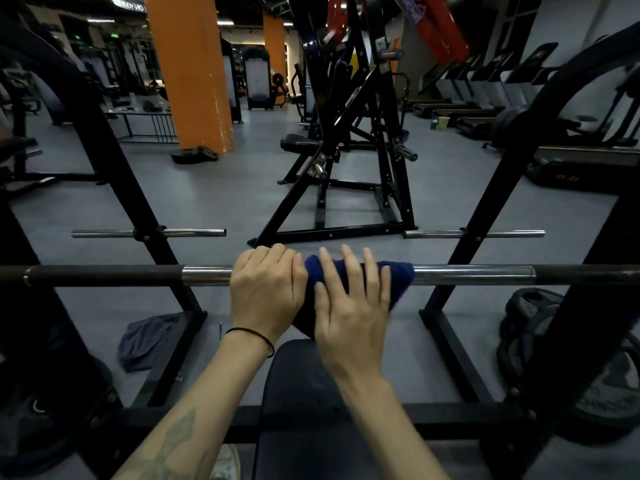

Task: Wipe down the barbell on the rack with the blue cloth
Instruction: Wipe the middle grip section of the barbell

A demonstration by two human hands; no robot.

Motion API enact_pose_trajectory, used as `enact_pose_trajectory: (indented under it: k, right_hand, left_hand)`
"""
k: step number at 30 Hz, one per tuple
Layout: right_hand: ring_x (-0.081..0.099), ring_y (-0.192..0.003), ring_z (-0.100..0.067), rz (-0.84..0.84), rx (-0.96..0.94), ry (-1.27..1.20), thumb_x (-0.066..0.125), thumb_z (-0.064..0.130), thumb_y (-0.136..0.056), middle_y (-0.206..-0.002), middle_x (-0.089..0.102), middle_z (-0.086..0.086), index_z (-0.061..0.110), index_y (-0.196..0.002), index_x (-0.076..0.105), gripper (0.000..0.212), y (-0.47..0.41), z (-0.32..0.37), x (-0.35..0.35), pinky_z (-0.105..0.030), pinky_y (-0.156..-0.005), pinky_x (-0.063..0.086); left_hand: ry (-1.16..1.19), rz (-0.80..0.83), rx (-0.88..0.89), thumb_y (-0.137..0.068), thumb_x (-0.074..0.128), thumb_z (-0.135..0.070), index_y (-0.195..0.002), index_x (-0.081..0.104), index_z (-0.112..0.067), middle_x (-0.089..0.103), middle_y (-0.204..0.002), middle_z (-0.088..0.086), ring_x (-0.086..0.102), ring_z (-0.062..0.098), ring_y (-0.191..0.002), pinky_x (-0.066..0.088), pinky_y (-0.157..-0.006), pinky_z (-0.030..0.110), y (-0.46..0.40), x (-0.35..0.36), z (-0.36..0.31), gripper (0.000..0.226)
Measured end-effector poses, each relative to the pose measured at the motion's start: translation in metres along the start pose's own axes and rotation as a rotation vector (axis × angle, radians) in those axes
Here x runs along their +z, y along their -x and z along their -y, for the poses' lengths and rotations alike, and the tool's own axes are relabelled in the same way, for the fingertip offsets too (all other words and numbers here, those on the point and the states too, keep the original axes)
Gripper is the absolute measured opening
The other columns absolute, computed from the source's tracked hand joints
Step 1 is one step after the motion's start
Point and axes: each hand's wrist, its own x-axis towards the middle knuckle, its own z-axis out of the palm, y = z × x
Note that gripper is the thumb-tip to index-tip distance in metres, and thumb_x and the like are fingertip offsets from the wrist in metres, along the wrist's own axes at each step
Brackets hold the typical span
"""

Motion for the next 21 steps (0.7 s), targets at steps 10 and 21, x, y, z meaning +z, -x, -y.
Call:
enact_pose_trajectory:
  k: [10, 21]
  right_hand:
    - [0.038, -0.144, -0.039, -0.021, 0.048, 0.171, 0.03, 0.04, -0.109, -0.15, 0.049, -0.018, 0.012, -0.151, 0.049, 0.054, -0.008, -0.157, -0.068, -0.058, -0.12, 0.025]
    - [0.038, -0.145, -0.033, 0.0, 0.002, 0.037, 0.038, 0.041, -0.107, -0.144, 0.054, -0.008, 0.019, -0.148, 0.053, 0.049, -0.003, -0.003, 0.0, -0.051, -0.126, 0.014]
  left_hand:
    - [-0.004, 0.007, 0.014, -0.103, 0.035, -0.026, -0.075, 0.055, -0.014, 0.053, -0.072, 0.002, 0.047, 0.023, -0.065, 0.038, -0.067, 0.038, 0.003, 0.0, 0.003, 0.037]
    - [-0.05, 0.037, -0.005, -0.102, 0.037, -0.025, -0.075, 0.056, -0.015, 0.055, -0.075, 0.004, 0.05, 0.026, -0.069, 0.038, -0.071, 0.041, 0.001, 0.0, -0.001, 0.034]
